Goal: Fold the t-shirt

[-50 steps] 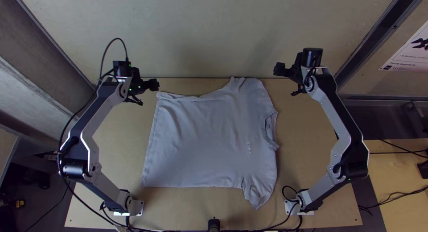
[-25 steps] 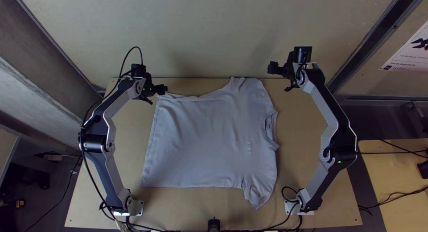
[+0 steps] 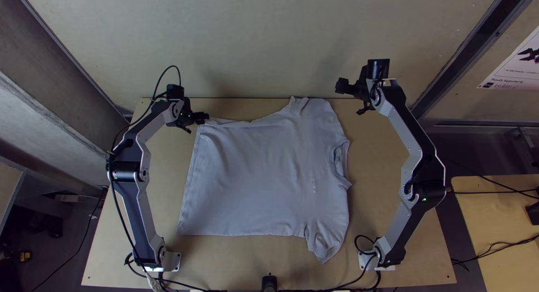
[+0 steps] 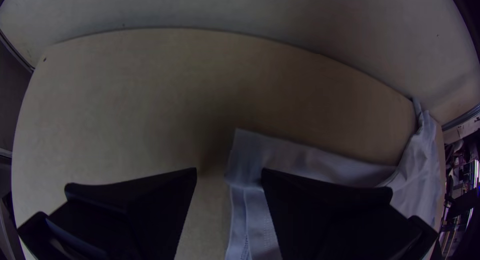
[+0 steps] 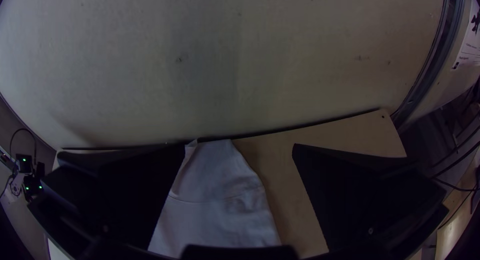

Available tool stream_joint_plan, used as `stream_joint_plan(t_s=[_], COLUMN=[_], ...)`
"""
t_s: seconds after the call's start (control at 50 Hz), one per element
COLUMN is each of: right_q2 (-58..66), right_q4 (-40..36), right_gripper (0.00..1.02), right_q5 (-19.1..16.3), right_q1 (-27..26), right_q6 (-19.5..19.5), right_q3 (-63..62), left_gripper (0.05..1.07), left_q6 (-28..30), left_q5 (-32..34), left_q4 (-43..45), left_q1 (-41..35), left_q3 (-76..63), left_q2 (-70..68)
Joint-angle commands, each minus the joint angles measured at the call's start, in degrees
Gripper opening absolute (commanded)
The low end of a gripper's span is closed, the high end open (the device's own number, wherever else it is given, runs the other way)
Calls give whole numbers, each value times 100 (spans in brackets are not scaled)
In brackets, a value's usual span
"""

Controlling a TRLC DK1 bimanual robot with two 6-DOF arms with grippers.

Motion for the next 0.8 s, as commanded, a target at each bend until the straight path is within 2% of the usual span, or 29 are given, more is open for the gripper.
stream_joint_plan(t_s=[0.0, 0.08, 0.18, 0.22, 0.24, 0.42, 0.64, 0.78], right_q2=[179, 206, 232, 241, 250, 549, 1691, 2095], right_q4=[3, 3, 3, 3, 3, -6, -1078, -1104], right_gripper=[98, 98, 98, 99, 98, 98, 98, 95], right_q5=[-47, -47, -47, -47, -47, -47, -214, -214], right_q1=[-58, -67, -67, -67, -67, -129, -146, -111], right_q6=[139, 139, 139, 139, 139, 306, 657, 684], right_q3=[284, 328, 345, 354, 363, 688, 2367, 2683], left_gripper=[69, 54, 25, 10, 7, 8, 8, 8], left_q6=[118, 127, 153, 162, 162, 48, 13, -31], left_q5=[-19, -19, -19, -10, -10, -10, -10, -2], left_q4=[-121, -121, -69, -60, -60, 19, -60, -60], left_q1=[-1, -28, -63, -80, -80, -72, -265, -388], left_q3=[112, 95, 112, 130, 139, 130, 16, 77], left_q2=[152, 187, 222, 231, 240, 38, -349, -595])
